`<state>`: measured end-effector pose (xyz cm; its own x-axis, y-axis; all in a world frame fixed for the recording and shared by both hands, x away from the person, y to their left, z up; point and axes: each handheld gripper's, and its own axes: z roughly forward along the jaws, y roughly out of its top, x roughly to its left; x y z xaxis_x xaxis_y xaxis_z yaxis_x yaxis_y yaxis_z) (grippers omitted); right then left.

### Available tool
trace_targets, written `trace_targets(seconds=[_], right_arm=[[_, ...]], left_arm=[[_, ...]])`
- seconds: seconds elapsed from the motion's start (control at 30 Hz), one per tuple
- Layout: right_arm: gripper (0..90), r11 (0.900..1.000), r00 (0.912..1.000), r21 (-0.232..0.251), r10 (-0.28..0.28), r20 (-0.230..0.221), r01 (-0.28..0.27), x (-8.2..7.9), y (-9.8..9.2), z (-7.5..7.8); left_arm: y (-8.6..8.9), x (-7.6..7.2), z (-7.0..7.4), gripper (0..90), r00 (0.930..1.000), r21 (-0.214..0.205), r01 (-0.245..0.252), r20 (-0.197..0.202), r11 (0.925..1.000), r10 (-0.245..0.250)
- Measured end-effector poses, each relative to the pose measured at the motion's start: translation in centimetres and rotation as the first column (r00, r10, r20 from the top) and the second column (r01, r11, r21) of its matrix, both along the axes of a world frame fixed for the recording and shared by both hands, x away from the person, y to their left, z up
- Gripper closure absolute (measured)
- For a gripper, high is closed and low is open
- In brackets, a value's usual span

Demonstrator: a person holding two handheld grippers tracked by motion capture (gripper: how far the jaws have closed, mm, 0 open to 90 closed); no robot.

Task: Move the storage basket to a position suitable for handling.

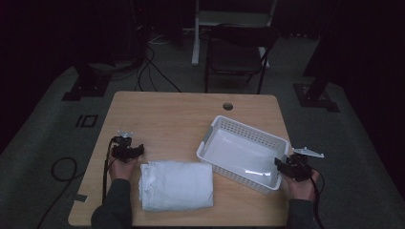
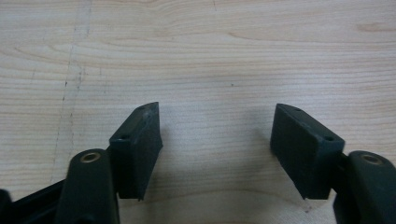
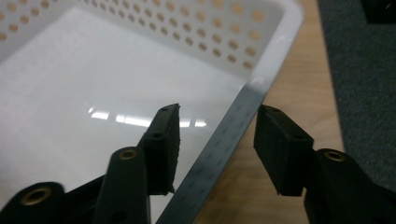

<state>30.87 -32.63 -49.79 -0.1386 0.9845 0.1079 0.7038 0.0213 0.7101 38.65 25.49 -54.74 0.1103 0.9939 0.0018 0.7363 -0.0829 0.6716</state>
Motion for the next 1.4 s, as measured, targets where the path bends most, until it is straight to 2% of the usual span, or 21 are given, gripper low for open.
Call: trace_targets(seconds=[0.13,0.27,0.37,0.67,0.87,1.03,1.27,1.4], right_arm=[[48.1,0.9998,0.9992,-0.012,0.018,-0.036,-0.018,-0.6,0.6,-0.4],[58.0,0.9996,0.9988,-0.017,0.021,-0.044,-0.021,-0.9,0.9,-0.7],[59.9,0.9999,0.9989,-0.011,0.01,-0.047,-0.011,-0.7,1.0,-0.6],[62.3,0.9994,0.9988,0.017,-0.03,-0.039,0.031,0.2,1.7,-0.6],[62.3,0.9996,0.999,0.012,-0.024,-0.038,0.024,0.9,2.4,-0.6],[62.3,0.9997,0.9992,0.016,-0.019,-0.036,0.019,1.6,2.9,-0.6],[62.2,0.9999,0.9992,0.011,-0.005,-0.04,0.006,2.5,3.7,-0.5],[62.0,1.0,0.9991,0.003,0.009,-0.042,-0.009,3.1,4.2,-0.5]], left_arm=[[-0.3,-0.3,0.2,35.7,0.9995,-0.038,0.031,-0.011,0.9988,-0.031],[-1.0,-0.7,0.7,34.6,0.9978,-0.04,0.066,0.003,0.997,-0.066],[-1.5,-1.0,1.2,34.2,0.9961,-0.036,0.088,0.015,0.9955,-0.087],[-2.1,-1.3,2.1,34.3,0.9919,-0.031,0.121,0.043,0.9922,-0.12],[-2.4,-1.7,2.8,34.4,0.9872,-0.05,0.148,0.068,0.9877,-0.144],[-2.9,-1.9,3.2,34.6,0.982,-0.046,0.177,0.074,0.983,-0.174],[-3.2,-1.8,3.6,35.5,0.9768,-0.089,0.203,0.087,0.9751,-0.196],[-3.4,-1.8,3.8,35.8,0.9744,-0.099,0.214,0.092,0.9718,-0.205]])
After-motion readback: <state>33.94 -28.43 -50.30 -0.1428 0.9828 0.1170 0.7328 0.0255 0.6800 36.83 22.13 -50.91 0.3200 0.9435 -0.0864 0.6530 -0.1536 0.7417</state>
